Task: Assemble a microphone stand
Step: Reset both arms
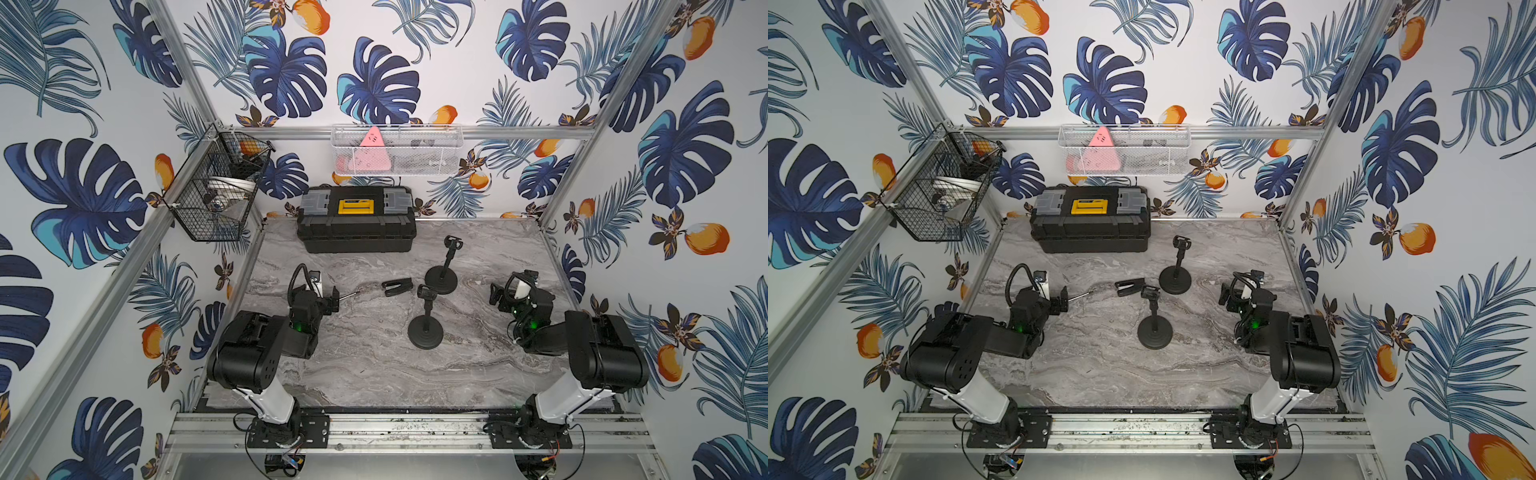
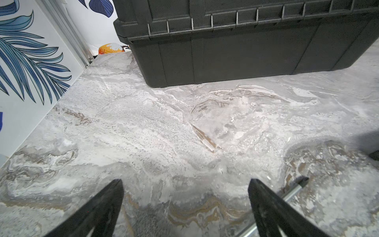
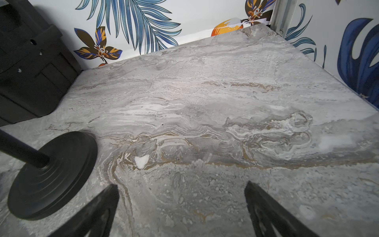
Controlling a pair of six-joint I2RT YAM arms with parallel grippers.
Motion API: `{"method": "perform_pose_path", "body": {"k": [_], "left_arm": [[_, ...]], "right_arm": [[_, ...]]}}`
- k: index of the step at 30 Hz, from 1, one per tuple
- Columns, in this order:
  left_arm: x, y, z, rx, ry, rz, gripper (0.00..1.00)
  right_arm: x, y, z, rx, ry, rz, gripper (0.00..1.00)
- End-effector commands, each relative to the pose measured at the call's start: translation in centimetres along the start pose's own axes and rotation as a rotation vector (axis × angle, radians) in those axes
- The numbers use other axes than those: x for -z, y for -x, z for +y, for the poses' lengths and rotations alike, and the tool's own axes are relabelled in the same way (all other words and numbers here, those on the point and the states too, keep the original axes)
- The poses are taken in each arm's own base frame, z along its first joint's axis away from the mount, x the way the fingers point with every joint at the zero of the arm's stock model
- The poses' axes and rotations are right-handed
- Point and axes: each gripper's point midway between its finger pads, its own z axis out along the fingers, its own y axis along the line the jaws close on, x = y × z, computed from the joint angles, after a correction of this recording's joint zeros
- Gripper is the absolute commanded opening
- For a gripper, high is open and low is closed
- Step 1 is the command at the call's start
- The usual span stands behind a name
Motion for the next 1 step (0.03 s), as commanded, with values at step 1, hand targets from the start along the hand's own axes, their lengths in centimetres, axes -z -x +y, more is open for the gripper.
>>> {"method": "perform_pose_path", "body": {"k": [1], "left_arm": [[0.01, 0.34, -0.03, 0.004, -0.006, -0.014, 0.99]], "right_arm": [[-0.02, 0.50, 0.01, 0.004, -0.005, -0.015, 1.00]]}}
